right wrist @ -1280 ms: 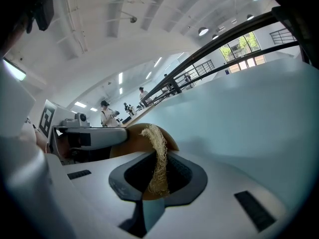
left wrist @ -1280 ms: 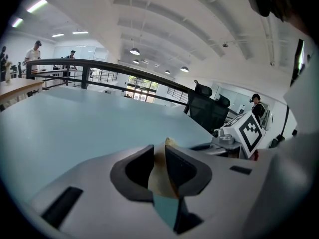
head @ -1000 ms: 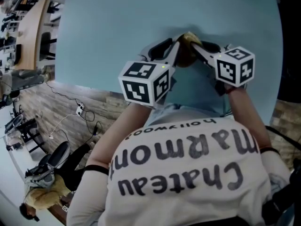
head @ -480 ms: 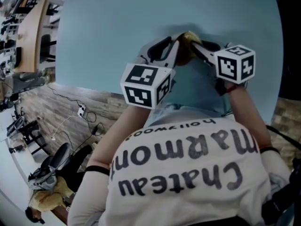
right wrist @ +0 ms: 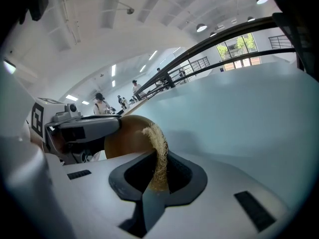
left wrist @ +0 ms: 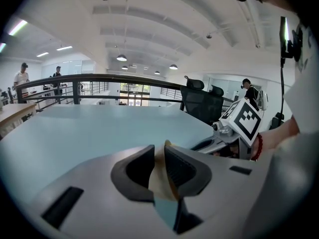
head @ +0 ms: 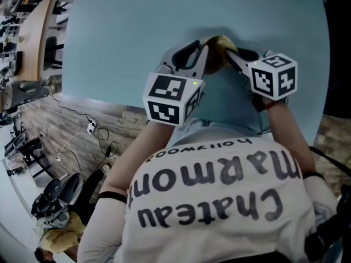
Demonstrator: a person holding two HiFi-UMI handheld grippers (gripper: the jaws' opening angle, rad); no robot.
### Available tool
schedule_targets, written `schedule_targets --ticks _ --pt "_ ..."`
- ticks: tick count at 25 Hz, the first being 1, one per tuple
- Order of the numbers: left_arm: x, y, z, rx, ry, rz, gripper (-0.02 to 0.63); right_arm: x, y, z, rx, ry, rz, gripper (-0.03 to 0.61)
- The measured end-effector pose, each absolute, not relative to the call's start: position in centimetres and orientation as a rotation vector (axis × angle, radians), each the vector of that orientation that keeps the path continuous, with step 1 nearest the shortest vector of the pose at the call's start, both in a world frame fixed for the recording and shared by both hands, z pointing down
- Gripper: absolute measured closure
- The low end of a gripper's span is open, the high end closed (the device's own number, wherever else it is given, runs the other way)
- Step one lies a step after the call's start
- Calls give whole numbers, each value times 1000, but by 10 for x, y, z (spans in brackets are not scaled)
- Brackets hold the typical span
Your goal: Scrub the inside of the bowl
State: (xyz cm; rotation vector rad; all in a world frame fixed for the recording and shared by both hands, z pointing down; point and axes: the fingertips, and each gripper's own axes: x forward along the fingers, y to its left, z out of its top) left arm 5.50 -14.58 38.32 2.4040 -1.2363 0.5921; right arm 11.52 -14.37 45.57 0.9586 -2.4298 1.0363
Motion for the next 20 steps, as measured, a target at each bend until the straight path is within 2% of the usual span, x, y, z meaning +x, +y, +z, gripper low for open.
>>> schedule_targets --ticks 20 --pt "49 -143 382 2390 -1229 518 549 100 -127 460 839 -2318 788 515"
